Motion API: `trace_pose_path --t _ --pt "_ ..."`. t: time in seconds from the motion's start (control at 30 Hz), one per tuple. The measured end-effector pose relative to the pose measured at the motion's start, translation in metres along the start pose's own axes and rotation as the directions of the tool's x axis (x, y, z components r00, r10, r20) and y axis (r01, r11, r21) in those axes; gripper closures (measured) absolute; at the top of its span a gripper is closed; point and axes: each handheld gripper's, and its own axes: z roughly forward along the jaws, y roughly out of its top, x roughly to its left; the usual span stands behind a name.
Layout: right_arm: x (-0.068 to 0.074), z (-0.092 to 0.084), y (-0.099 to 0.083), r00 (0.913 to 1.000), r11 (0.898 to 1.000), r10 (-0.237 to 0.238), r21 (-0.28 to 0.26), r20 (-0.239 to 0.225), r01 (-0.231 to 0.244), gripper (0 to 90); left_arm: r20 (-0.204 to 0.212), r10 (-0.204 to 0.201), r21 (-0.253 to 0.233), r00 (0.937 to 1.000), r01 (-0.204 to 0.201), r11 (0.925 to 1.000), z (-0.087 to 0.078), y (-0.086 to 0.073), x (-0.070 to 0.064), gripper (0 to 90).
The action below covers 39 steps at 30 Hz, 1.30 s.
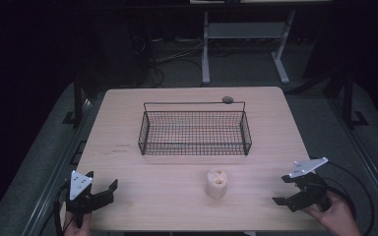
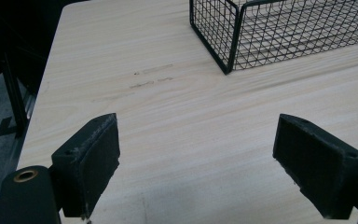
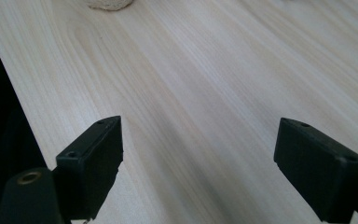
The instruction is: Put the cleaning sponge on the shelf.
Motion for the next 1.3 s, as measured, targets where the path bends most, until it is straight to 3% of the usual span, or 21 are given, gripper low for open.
trace_pose_path --t 0.37,0.77,0.93,1.3 --pt "0.006 0.001 0.02 0.998 0.998 -0.06 0.014 -0.018 0.06 14.9 0.003 0.008 -0.009 1.0 -0.008 0.9999 -0.002 0.001 0.0 13.8" --pt "0.016 0.003 0.044 0.9912 0.991 -0.128 0.023 -0.035 0.128 14.9 0.006 -0.012 -0.015 0.9999 0.012 0.9998 -0.003 0.0 0.001 13.8" --pt "0.019 0.003 0.056 0.9846 0.984 -0.171 0.038 -0.036 0.172 14.9 0.005 -0.009 -0.015 0.9999 0.009 0.9998 -0.004 0.001 0.001 13.8" --pt "0.024 0.009 0.076 0.9744 0.974 -0.215 0.059 -0.064 0.219 14.9 0.007 -0.011 -0.014 0.9999 0.011 0.9998 -0.004 0.0 0.001 13.8"
